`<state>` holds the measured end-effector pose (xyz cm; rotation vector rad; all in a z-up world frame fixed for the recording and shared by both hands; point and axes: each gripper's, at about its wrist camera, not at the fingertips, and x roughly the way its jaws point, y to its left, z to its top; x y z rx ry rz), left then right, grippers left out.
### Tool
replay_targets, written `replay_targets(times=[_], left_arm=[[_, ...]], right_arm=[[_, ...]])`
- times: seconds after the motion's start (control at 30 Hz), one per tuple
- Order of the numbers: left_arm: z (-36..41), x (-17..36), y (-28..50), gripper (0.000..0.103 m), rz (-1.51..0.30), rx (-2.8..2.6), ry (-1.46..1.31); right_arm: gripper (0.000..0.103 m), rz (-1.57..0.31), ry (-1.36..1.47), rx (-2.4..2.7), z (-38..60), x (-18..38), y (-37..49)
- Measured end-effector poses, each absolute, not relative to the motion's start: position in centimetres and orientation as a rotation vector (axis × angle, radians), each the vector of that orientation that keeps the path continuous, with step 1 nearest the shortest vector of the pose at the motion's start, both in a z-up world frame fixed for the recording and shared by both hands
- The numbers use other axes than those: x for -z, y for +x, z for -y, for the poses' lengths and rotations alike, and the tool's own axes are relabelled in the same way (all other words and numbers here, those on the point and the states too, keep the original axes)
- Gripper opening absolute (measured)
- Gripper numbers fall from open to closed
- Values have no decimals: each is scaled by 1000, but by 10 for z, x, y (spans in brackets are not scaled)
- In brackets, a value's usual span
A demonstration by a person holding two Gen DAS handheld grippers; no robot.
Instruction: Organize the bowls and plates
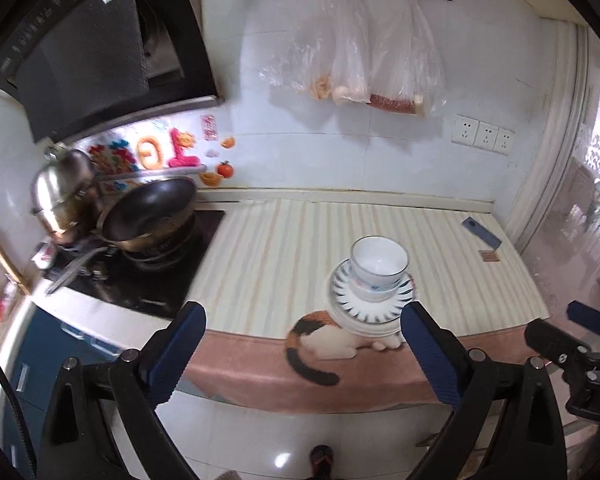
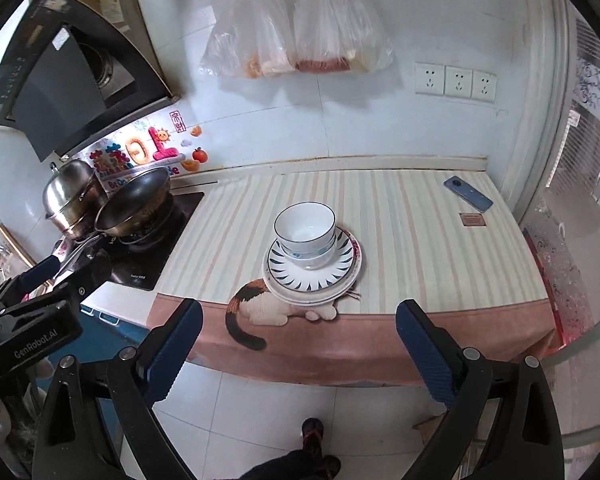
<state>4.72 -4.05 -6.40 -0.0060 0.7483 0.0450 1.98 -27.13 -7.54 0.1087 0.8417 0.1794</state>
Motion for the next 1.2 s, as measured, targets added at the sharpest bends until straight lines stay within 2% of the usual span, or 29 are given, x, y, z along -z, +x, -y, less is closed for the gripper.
replay_targets(times=[0.57, 1.2], left_arm=[[38, 34, -46, 100, -655, -44, -42], [21, 31, -85, 100, -642, -24, -3]], right_arm=[[100, -726, 75, -149, 270, 33, -95], [100, -700, 88, -133, 250, 26, -130]])
